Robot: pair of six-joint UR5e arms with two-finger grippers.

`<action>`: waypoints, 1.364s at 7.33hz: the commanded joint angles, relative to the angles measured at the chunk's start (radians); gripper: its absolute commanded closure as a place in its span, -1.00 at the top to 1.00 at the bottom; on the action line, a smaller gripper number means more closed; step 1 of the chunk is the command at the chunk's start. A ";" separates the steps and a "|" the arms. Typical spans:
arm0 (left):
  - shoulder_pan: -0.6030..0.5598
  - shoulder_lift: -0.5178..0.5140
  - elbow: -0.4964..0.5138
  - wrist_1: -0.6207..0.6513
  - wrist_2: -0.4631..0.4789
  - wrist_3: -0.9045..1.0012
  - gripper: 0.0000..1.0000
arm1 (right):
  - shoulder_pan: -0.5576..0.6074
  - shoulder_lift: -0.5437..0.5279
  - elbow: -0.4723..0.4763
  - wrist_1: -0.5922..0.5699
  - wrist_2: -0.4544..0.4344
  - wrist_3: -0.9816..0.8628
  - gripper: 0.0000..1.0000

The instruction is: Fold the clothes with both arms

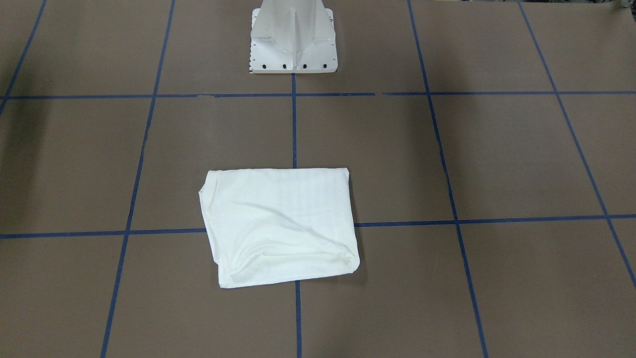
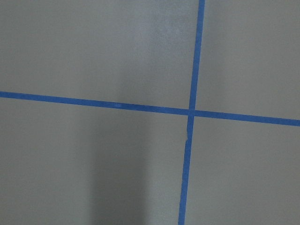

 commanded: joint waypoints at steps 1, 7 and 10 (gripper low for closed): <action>0.001 -0.003 -0.006 -0.001 -0.001 0.001 1.00 | 0.001 -0.005 0.000 0.000 -0.003 0.000 1.00; -0.001 -0.006 0.014 0.000 -0.001 -0.004 1.00 | 0.001 0.000 -0.007 0.003 -0.015 -0.002 1.00; -0.001 -0.006 0.045 0.000 0.001 -0.111 1.00 | 0.010 -0.006 0.003 -0.003 -0.024 -0.003 1.00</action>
